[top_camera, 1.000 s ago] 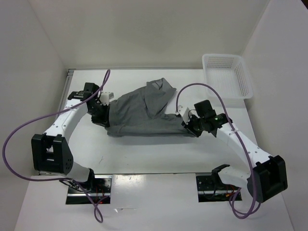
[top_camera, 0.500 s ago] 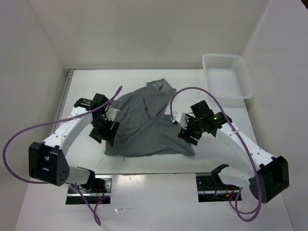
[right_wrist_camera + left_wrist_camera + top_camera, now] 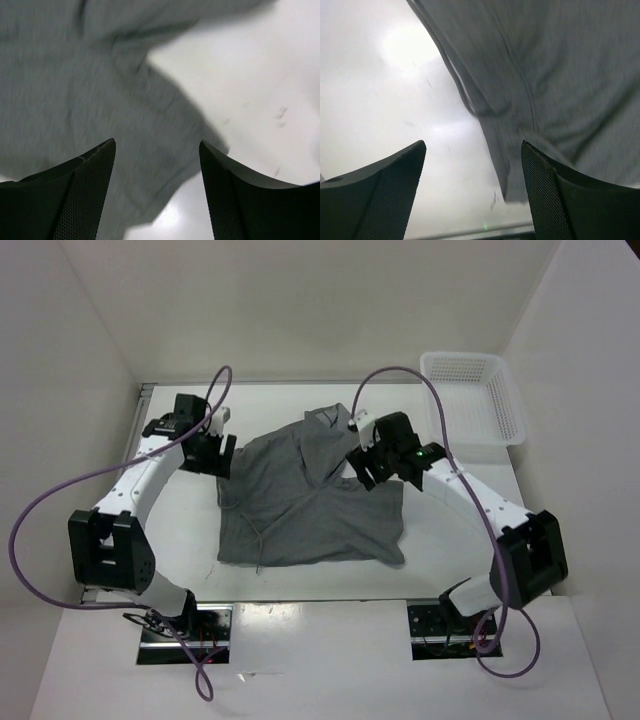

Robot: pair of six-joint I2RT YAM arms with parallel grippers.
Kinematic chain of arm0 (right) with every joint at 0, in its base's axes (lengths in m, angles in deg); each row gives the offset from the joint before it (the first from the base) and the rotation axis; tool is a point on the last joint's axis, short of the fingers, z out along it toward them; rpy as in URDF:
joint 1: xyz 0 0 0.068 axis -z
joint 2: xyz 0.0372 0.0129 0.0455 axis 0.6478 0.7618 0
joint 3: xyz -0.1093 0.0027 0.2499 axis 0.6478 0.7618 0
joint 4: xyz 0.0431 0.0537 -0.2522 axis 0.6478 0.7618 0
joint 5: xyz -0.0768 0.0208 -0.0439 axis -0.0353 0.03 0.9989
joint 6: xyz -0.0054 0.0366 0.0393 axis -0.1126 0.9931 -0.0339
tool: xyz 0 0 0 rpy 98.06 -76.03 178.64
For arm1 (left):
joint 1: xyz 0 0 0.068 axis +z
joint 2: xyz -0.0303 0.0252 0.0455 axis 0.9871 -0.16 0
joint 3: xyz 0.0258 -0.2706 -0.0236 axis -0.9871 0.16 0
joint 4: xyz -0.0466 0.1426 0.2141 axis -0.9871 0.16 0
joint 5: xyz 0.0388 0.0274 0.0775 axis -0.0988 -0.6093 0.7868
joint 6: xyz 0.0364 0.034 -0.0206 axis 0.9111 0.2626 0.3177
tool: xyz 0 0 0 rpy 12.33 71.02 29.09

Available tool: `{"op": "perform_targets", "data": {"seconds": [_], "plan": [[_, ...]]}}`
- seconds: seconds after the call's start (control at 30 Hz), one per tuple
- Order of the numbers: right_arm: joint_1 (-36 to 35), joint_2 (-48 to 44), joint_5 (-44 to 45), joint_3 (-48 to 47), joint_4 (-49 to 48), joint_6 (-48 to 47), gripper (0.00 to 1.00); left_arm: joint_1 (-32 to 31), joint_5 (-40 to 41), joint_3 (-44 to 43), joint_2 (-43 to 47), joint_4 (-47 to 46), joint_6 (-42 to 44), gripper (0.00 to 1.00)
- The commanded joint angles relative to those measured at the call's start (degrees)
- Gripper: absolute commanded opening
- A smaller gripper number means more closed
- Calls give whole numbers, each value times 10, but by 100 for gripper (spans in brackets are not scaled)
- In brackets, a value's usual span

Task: Fold and stack the shorts
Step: Flatten the shorts out

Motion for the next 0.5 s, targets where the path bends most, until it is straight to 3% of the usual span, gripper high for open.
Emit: {"op": "perform_targets", "data": {"seconds": [0.0, 0.2, 0.47], "plan": [[-4, 58, 42, -90, -100, 60, 72, 18, 13, -73, -43, -96, 2, 84], [24, 232, 13, -270, -112, 87, 68, 51, -48, -160, -179, -115, 2, 84], [76, 445, 10, -459, -106, 112, 68, 62, -103, -264, -290, -120, 2, 84]]}}
